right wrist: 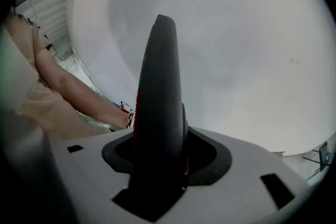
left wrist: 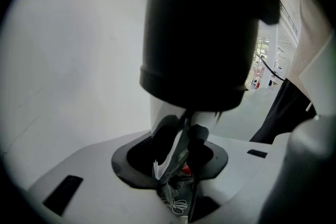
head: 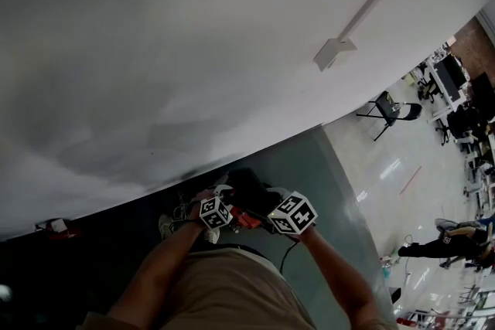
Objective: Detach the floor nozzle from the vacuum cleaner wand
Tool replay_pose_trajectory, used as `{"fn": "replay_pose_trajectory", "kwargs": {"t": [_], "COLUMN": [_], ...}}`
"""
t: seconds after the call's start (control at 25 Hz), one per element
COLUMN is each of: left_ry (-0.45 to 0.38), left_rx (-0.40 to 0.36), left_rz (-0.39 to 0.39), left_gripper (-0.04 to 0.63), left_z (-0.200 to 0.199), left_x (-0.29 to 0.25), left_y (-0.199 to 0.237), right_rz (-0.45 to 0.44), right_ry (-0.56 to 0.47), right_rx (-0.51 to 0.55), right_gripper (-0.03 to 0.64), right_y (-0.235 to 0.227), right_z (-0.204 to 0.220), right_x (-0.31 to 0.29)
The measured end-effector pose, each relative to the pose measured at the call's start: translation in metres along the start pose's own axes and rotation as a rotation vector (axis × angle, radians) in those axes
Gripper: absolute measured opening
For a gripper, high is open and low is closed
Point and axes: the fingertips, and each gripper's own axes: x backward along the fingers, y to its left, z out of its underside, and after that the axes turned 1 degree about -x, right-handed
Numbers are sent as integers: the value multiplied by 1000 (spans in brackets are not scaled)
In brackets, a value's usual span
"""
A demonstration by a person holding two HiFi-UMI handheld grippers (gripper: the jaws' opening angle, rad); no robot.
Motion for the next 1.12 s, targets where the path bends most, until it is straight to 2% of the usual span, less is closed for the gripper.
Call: {"fn": "replay_pose_trajectory", "kwargs": {"t": [0.04, 0.2, 0.32, 0.4, 0.48, 0.56, 0.68, 0.76, 0.88, 0.92, 1.04, 1.12], "left_ry": [4, 15, -13, -34, -53, -47, -30, -41, -75, -78, -61, -62], "left_rx": [-2, -13, 19, 32, 26, -18, -83, -80, -52, -53, -86, -99], "left_rz": [2, 10, 2, 29, 83, 126, 126, 115, 117, 119, 129, 133], "left_gripper": [135, 137, 135, 137, 139, 141, 140, 138, 137, 138, 137, 137], "left_z": [-1, 0, -4, -9, -8, -4, -1, -2, -8, -10, -11, -9], "left_x": [-2, -1, -4, -8, -10, -12, -11, -10, -12, -13, -16, -13], "left_y": [1, 2, 4, 4, 2, -5, -9, -10, -14, -15, -15, -17], "right_rz": [4, 152, 72, 32, 55, 107, 158, 113, -11, -8, 117, 118], "right_ry": [6, 72, 10, -6, 20, 57, 76, 42, -7, 3, 87, 81], "right_rx": [6, 129, 39, 7, 46, 111, 124, 61, -24, -15, 69, 59], "right_gripper": [233, 235, 233, 233, 233, 233, 233, 233, 233, 233, 233, 233], "right_y": [-2, 4, -6, -17, -18, -11, -1, -4, -16, -18, -12, -5], "right_z": [-1, -2, -2, -2, -1, 0, 2, 5, 11, 11, 8, 9], "right_x": [1, 0, 3, 7, 8, 10, 11, 13, 19, 21, 23, 21]}}
